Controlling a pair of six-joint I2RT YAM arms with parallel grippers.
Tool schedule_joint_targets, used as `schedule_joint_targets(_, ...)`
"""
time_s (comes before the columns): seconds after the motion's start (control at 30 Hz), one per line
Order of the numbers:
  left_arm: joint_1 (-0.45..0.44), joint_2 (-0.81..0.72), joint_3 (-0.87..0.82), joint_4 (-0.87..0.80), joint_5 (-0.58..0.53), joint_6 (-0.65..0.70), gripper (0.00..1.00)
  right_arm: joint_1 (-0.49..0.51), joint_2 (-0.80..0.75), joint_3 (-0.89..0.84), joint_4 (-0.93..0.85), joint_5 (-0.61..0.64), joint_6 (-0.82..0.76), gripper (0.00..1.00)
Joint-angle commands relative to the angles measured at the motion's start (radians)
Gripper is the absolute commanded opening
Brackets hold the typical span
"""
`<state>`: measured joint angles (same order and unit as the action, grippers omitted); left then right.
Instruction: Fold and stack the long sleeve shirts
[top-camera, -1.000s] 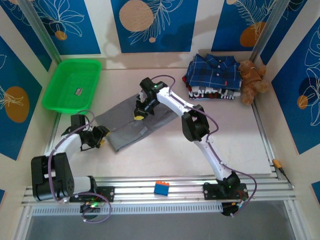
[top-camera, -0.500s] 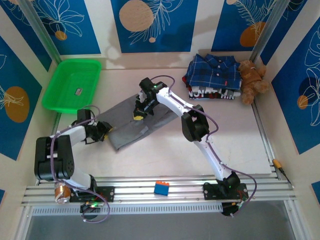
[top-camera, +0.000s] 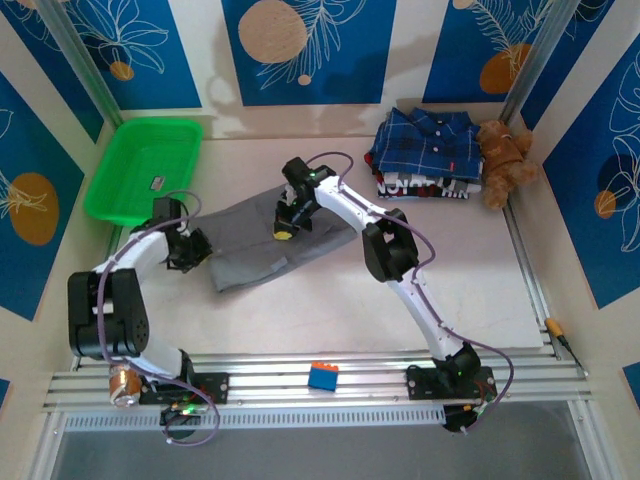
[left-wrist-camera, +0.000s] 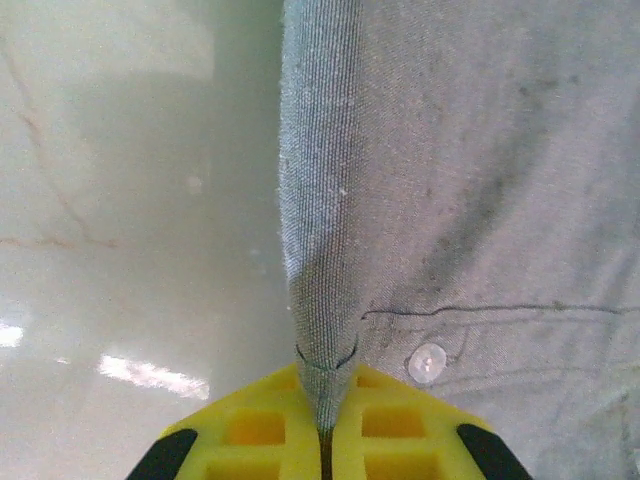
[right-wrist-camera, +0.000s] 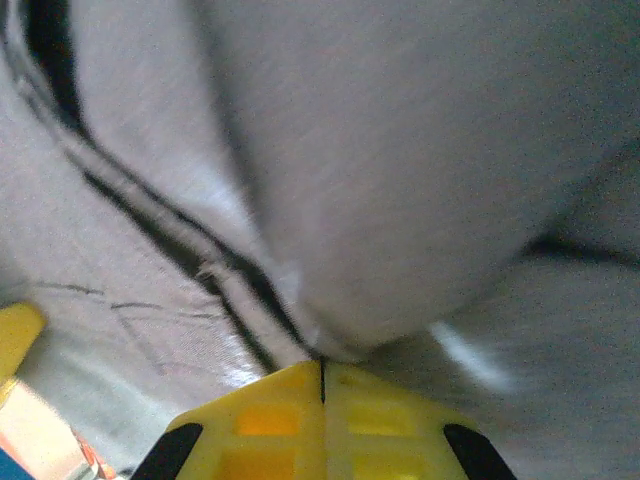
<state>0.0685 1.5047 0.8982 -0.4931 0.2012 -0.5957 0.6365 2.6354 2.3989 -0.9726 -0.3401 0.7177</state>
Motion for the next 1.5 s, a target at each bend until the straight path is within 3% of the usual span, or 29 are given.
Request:
schedule_joint_targets(0.0, -0.002, -0.065, 0.080, -0.184, -0.094, 0.138, 0.07, 0.022, 0.037, 0.004, 0.037, -0.016, 0.054, 0.00)
schedule_joint_targets(0.13, -0.002, -0.077, 0.164, -0.312, -0.142, 0.241, 0.07, 0.069, 0.070, 0.034, 0.093, -0.064, 0.115, 0.00)
schedule_joint_targets(0.33, 0.001, -0.089, 0.315, -0.475, -0.314, 0.366, 0.06, 0.124, 0.057, 0.063, 0.030, -0.092, 0.143, 0.00)
schedule_joint_targets(0.67, -0.014, -0.036, 0.536, -0.604, -0.559, 0.526, 0.06, 0.039, -0.344, -0.398, 0.024, 0.083, 0.073, 0.04)
schedule_joint_targets(0.83, -0.094, 0.007, 0.545, -0.605, -0.632, 0.553, 0.05, -0.056, -0.430, -0.585, 0.035, 0.098, 0.031, 0.04)
schedule_joint_targets(1.0, -0.237, 0.057, 0.554, -0.616, -0.697, 0.528, 0.05, -0.109, -0.481, -0.685, 0.067, 0.092, 0.008, 0.04)
schedule_joint_targets(1.23, -0.410, 0.131, 0.554, -0.625, -0.665, 0.415, 0.06, -0.138, -0.490, -0.716, 0.087, 0.080, 0.006, 0.04)
schedule_joint_targets(1.47, -0.525, 0.219, 0.574, -0.612, -0.598, 0.347, 0.06, -0.142, -0.483, -0.741, 0.108, 0.073, 0.003, 0.04)
